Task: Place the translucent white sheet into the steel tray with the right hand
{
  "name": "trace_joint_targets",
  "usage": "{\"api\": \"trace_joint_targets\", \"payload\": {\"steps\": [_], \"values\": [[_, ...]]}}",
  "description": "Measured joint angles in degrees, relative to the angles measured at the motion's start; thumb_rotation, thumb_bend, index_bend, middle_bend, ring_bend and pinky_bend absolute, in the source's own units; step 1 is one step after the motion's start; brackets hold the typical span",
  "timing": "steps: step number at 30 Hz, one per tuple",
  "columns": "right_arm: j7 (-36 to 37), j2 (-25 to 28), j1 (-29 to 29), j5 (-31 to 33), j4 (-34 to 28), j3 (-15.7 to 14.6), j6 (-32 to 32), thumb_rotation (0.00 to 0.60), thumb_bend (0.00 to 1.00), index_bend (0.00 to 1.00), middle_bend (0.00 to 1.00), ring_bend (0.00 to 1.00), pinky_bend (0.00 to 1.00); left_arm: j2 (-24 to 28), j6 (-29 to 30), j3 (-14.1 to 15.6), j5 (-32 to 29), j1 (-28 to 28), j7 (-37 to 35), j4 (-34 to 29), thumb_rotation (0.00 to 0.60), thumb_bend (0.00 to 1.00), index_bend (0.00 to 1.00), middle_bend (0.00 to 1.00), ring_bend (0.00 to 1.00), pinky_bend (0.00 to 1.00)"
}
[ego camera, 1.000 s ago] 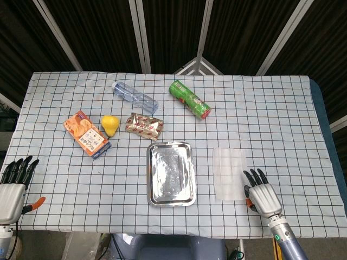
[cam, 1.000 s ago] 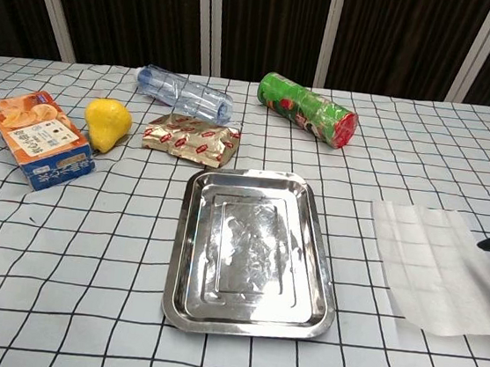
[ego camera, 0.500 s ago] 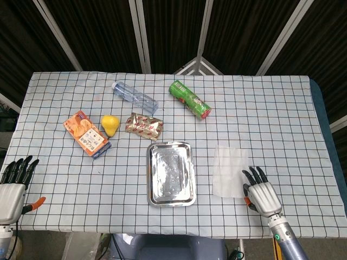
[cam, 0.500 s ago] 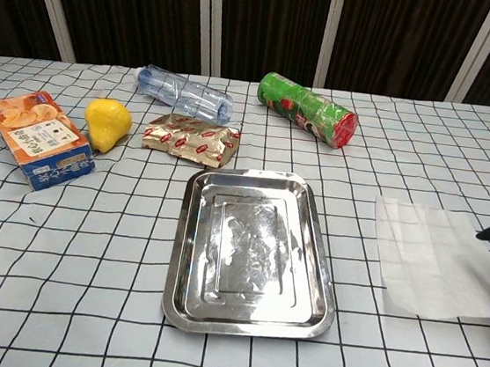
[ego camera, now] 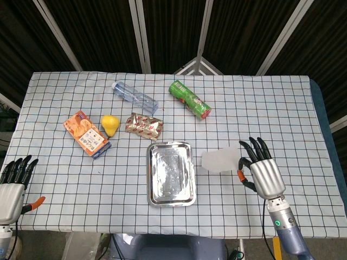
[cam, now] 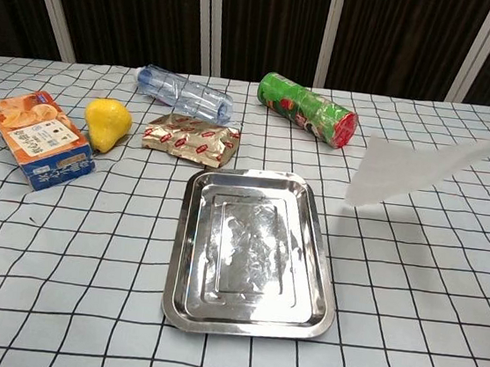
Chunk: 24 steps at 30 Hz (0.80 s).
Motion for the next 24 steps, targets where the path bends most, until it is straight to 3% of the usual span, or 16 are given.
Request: {"api": "trace_joint_targets", "payload": {"steps": [3,8,24], "values": [[0.1,0.6,0.6,1.2,-3.7,2.4,1.1,0.6,0.51,0.66,0.18,0.0,0.0,0.0,-0.1,0.0,-0.1,0.0,0.0,0.0,0.6,0.1,0.0,0.0,0.0,0.0],[0.1,0.6,0.9,1.8,-8.4,3.3,2.4,0.6,0.51,0.67,0.18,0.0,0.0,-0.1,-0.4,0.0,-0.1,-0.2,0.2,0.1,0.6,0.1,0.0,0.0,0.0,0.0],[-9.3,-11.3,3.0,2.2,-8.2,-0.1,0.3,0.6,0.51,0.67,0.19,0.0,0.0,-0.1,-0.6,0.3,-0.1,-0.1,0.5,0.2,0.6,0.1,0.0,0.0,0.0,0.0]]}}
